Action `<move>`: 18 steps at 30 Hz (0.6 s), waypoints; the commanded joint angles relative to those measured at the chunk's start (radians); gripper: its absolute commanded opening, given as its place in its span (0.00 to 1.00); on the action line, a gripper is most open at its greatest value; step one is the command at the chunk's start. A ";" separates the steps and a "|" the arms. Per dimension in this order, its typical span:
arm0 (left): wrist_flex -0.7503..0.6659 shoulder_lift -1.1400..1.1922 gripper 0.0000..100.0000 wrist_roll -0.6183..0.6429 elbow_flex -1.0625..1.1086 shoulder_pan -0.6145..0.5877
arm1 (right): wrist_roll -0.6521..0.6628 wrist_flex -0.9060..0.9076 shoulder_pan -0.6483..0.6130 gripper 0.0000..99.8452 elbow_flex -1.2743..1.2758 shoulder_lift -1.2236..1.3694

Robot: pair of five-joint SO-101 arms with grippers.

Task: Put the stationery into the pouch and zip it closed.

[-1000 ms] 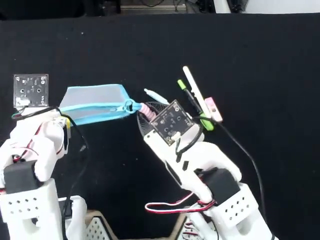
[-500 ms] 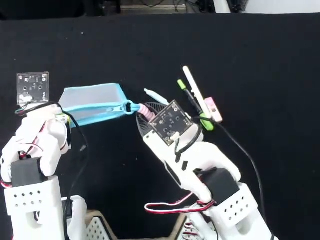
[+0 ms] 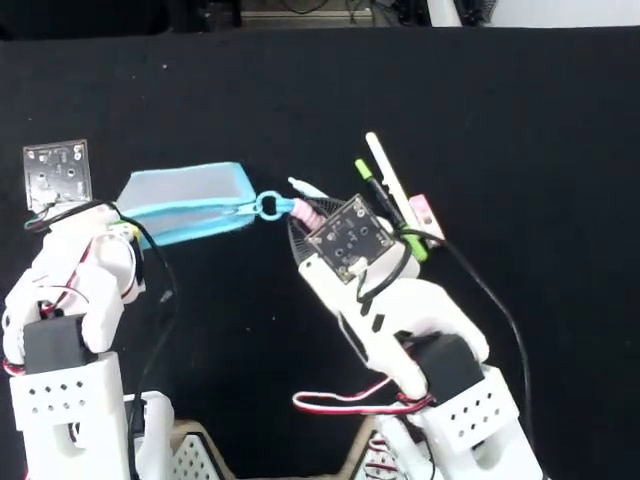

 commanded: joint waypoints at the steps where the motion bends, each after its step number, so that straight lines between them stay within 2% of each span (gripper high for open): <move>1: -0.058 -0.006 0.03 0.015 0.044 -0.016 | 0.009 0.003 0.058 0.01 -0.068 -0.025; 4: -0.081 -0.011 0.03 0.021 0.084 -0.015 | 0.009 0.003 0.063 0.01 -0.070 -0.024; 10: -0.112 -0.011 0.03 0.130 0.130 -0.013 | 0.009 0.069 0.058 0.01 -0.125 0.036; 15: -0.118 -0.011 0.03 0.133 0.143 -0.012 | 0.002 0.301 0.032 0.03 -0.329 0.180; 18: -0.118 -0.011 0.03 0.129 0.151 -0.012 | 0.002 0.451 -0.002 0.12 -0.453 0.245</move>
